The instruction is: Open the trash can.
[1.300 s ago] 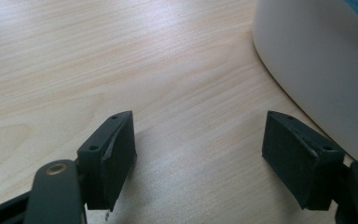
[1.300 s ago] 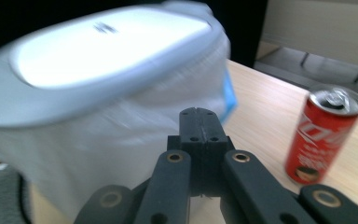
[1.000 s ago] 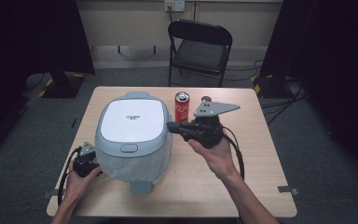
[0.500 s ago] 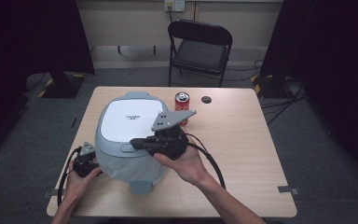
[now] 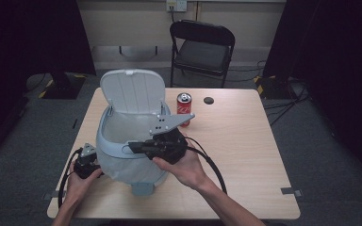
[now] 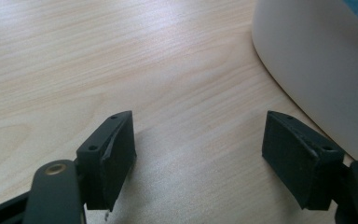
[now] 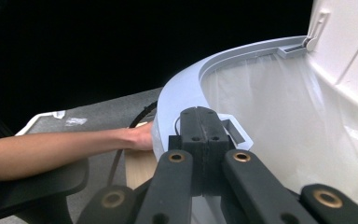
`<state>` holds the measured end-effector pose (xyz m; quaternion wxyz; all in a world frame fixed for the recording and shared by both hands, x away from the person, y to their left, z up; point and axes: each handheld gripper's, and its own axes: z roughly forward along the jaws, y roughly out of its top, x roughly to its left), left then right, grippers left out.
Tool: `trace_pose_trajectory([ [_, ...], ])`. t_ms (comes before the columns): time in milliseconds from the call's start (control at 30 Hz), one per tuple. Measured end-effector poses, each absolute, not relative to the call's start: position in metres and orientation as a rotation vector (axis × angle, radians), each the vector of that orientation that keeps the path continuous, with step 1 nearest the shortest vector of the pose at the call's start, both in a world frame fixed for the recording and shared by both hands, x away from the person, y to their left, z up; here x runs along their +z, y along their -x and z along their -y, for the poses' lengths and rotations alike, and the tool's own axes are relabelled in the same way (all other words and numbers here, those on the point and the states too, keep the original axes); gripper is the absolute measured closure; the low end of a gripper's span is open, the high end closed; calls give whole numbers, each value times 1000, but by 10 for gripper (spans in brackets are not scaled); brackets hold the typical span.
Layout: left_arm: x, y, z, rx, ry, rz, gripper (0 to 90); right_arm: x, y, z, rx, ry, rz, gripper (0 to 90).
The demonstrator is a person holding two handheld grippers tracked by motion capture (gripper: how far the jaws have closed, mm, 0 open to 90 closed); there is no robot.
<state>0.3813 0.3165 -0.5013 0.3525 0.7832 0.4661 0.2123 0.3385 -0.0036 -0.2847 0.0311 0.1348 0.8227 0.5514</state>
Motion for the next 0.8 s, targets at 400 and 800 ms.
trace_pose_trajectory([
  [400, -501, -381, -317, 547, -2025, -1205, 250, -283, -338, 10, 1736, -377, -2501, 894],
  [800, -501, -382, -317, 545, -2025, -1204, 248, -270, -352, 55, 1677, -487, -2388, 802],
])
